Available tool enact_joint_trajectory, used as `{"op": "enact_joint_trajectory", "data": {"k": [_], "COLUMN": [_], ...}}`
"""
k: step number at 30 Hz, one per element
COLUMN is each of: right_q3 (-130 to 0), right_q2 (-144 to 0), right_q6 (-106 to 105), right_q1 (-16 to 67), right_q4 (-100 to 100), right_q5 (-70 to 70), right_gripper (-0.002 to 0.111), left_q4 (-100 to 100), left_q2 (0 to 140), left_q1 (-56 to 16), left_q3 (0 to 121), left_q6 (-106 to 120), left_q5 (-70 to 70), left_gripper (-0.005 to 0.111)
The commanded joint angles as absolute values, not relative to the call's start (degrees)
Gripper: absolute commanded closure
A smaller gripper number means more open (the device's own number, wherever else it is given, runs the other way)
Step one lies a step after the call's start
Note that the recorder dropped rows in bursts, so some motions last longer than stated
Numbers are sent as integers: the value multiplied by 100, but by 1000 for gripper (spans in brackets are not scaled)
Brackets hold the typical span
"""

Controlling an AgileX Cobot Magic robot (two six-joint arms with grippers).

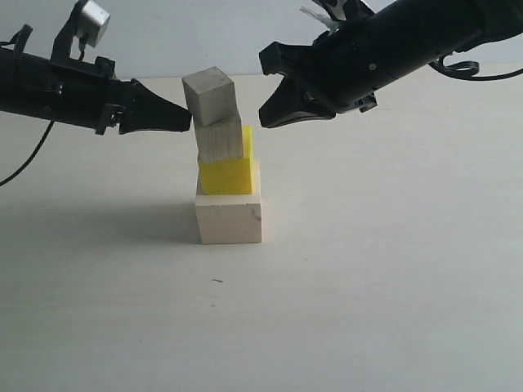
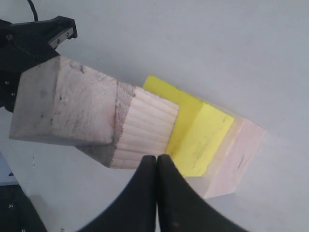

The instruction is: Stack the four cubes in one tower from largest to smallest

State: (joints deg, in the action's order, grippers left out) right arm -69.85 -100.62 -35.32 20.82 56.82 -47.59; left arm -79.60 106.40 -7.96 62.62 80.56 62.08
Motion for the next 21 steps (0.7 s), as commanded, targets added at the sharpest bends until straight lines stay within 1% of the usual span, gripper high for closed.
{"op": "enact_joint_trajectory", "data": {"k": [1,21], "right_q3": [-7008,-7008], "right_q2": [-10005,-10005], "right_q6": [-3604,-3918], "right_q1": [2065,2065], "right_q4": [5700,5868], "right_q5": [-4888,-5603], "right_gripper": [108,108], "left_q4": [-7976,-8030], "left_q2": [10615,10735], "left_q1": [-982,-1024], "left_q3": [6298,6346], "left_q6": [8034,8055], "left_q5": [6051,6048], "left_gripper": [107,107]}}
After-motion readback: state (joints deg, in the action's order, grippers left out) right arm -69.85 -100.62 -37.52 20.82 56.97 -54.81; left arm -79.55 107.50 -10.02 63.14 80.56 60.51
